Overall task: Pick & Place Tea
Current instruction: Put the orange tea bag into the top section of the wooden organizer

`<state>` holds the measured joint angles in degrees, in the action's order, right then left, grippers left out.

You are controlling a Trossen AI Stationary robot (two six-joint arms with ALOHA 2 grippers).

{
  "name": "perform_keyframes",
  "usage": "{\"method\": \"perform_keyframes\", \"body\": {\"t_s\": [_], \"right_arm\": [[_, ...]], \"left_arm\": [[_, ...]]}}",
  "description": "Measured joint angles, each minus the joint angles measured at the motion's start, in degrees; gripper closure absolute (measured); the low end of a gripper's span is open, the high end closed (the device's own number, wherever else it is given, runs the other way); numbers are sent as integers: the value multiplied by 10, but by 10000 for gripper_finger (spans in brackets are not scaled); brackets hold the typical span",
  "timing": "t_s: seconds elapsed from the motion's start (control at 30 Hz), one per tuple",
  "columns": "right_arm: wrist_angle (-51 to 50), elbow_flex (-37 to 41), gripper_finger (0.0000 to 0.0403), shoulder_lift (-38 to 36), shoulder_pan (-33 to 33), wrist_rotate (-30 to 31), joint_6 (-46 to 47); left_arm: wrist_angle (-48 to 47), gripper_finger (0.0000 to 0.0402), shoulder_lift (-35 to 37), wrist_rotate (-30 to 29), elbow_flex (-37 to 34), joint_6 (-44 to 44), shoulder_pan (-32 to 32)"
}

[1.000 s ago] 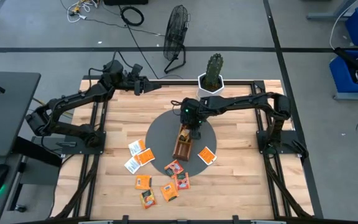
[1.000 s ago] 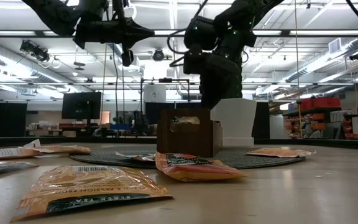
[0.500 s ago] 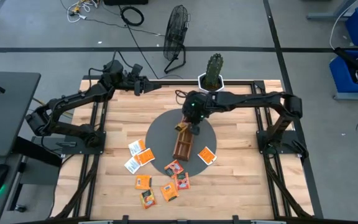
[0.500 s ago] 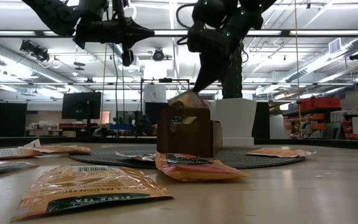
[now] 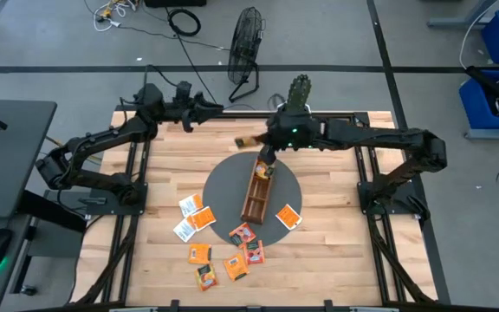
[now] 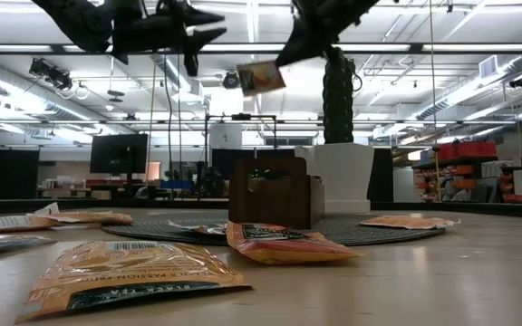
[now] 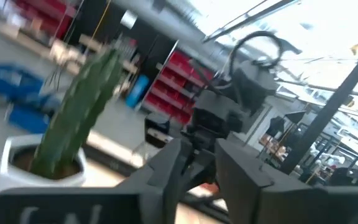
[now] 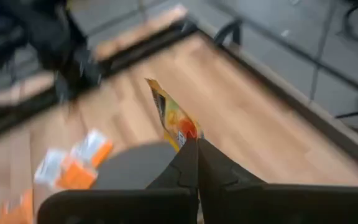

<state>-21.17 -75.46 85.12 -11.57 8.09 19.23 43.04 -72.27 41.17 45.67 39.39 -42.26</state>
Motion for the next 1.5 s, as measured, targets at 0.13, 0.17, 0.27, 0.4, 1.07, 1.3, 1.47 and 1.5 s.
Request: {"method": "perform_keyframes", "body": {"t_s": [0.13, 0.17, 0.27, 0.4, 1.07, 1.3, 1.47, 1.5], "right_arm": [[45, 0, 403, -26, 0, 53, 13], [61, 0, 403, -31, 1, 62, 14], [118, 0, 403, -45, 1, 83, 22], [199, 0, 403, -47, 1, 85, 44], [318, 0, 403, -37, 22, 90, 89], [323, 0, 403, -29, 28, 106, 110], [342, 0, 403, -7, 28, 105, 128], [358, 0, 403, -1, 28, 104, 129]], "left_arm": [[47, 248, 0, 0, 0, 1, 0], [49, 240, 0, 0, 0, 2, 0], [49, 224, 0, -1, 0, -1, 0], [47, 215, 0, -15, 0, 3, 4], [42, 214, 0, -82, 0, -41, 56], [44, 214, 0, -99, 0, -42, 65], [55, 218, 0, -111, 0, -47, 79], [55, 219, 0, -114, 0, -47, 82]]}}
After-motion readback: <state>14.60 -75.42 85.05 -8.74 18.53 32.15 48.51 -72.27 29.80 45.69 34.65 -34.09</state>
